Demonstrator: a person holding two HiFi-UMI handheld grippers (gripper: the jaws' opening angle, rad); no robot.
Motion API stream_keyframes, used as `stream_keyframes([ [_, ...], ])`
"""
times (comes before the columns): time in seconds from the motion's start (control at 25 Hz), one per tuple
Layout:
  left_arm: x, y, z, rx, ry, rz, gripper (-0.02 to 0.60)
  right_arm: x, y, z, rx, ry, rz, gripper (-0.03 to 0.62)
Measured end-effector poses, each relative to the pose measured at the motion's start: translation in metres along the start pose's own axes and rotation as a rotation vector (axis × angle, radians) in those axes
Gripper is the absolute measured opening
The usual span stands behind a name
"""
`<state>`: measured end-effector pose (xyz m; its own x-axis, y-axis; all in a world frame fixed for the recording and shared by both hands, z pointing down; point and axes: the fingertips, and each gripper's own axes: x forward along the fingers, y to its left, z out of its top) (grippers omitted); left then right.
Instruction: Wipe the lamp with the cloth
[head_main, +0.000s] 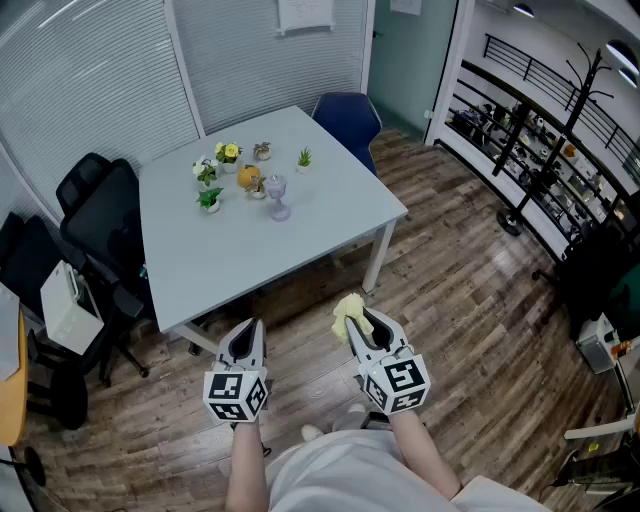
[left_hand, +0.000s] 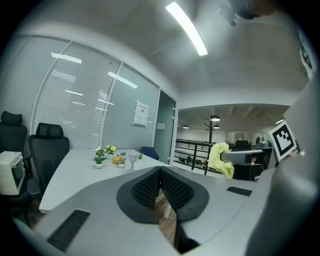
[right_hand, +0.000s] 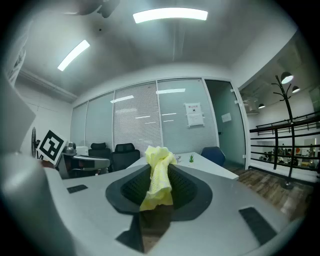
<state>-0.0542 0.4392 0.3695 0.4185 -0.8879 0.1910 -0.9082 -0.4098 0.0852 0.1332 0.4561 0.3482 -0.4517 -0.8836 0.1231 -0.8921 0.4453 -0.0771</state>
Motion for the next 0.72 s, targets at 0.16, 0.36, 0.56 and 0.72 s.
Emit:
stream_keyframes([
  [0.16, 0.010, -0.003, 0.005, -0.010, -0.005, 0.004, 0.003, 0.008, -0.015, 0.005, 0.003, -0.002, -0.001, 0.114],
  [0.36, 0.024, 0.005, 0.009, -0.026, -0.007, 0.038, 0.003, 0.024, -0.021, 0.004, 0.003, 0.010, 0.041, 0.112],
  [0.56, 0.049, 0.003, 0.007, -0.053, 0.006, 0.058, 0.080, 0.038, -0.031, 0.008, 0.032, 0.002, 0.116, 0.112],
  [0.72, 0.075, -0.014, -0.003, -0.075, 0.081, 0.001, 0.289, 0.048, -0.050, 0.009, 0.046, 0.012, 0.122, 0.114],
])
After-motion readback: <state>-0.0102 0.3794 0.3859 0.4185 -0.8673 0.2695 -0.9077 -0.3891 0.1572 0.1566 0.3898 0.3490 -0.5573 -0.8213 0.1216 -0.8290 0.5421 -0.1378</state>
